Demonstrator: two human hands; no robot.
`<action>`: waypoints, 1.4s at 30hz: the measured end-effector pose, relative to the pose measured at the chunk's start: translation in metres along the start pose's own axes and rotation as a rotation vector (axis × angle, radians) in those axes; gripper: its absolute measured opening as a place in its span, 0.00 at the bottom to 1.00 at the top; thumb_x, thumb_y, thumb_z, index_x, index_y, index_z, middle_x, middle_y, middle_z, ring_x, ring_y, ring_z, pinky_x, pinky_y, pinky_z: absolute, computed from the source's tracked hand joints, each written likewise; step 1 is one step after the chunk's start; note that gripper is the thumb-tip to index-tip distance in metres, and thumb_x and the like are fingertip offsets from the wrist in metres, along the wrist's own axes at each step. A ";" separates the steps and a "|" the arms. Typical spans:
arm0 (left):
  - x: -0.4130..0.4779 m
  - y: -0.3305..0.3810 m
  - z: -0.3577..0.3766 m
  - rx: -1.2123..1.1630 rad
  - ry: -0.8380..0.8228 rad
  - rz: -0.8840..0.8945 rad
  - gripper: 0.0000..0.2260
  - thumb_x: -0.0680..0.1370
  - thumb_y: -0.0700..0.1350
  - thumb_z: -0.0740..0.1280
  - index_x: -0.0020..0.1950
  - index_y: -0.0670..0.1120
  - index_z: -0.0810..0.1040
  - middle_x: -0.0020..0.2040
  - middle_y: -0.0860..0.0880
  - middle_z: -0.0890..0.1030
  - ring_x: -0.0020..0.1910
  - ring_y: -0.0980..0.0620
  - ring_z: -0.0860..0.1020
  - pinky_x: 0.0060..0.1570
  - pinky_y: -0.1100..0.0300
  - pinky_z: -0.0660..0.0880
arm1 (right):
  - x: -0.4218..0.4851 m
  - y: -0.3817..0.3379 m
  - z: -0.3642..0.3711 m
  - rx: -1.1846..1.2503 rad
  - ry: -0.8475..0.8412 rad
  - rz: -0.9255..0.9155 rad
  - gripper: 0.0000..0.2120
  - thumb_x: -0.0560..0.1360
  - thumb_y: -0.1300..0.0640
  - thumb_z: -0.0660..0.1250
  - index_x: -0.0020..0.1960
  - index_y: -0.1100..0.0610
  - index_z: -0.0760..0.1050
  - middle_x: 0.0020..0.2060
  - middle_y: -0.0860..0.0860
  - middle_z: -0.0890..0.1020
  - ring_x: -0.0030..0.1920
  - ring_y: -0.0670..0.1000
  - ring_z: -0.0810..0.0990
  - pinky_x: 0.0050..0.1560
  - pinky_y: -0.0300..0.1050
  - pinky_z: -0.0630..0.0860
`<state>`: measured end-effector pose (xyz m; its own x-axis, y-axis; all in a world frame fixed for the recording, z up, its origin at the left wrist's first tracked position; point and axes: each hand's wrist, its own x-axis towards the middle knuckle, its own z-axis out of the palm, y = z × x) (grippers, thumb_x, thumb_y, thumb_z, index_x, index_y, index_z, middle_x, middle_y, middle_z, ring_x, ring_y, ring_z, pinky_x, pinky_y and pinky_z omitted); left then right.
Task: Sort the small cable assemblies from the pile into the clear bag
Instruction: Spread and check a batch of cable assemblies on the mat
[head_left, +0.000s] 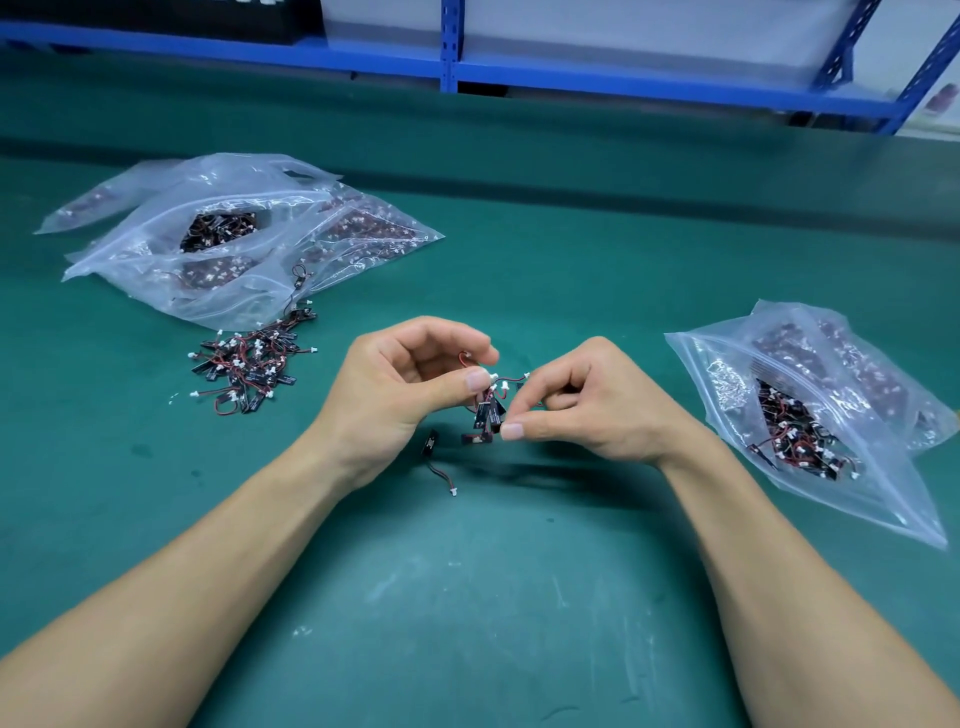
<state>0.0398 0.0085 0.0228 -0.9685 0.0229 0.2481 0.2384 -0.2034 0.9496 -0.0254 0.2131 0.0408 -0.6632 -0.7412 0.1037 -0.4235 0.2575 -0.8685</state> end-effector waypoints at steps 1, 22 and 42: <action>0.000 0.000 0.000 -0.004 0.007 -0.003 0.09 0.68 0.42 0.76 0.47 0.51 0.85 0.46 0.49 0.85 0.43 0.55 0.81 0.44 0.63 0.78 | -0.001 0.000 -0.002 0.007 -0.001 0.005 0.05 0.69 0.51 0.78 0.36 0.49 0.85 0.24 0.49 0.56 0.31 0.55 0.54 0.33 0.45 0.53; 0.006 0.017 -0.012 -0.086 0.161 -0.013 0.10 0.68 0.38 0.73 0.43 0.52 0.85 0.43 0.51 0.85 0.42 0.57 0.82 0.42 0.65 0.78 | -0.009 -0.005 -0.009 -0.251 -0.276 0.184 0.12 0.61 0.40 0.80 0.36 0.47 0.85 0.23 0.50 0.58 0.29 0.51 0.55 0.29 0.41 0.52; 0.009 0.020 -0.019 -0.058 0.245 0.005 0.08 0.68 0.38 0.72 0.41 0.52 0.85 0.42 0.52 0.85 0.41 0.58 0.82 0.41 0.66 0.77 | 0.007 0.006 0.013 -0.670 0.056 0.107 0.04 0.70 0.46 0.73 0.40 0.45 0.85 0.28 0.46 0.76 0.32 0.46 0.71 0.36 0.43 0.70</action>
<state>0.0342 -0.0135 0.0401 -0.9575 -0.2152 0.1922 0.2457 -0.2591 0.9341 -0.0249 0.2013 0.0305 -0.7461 -0.6617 0.0747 -0.6326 0.6693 -0.3897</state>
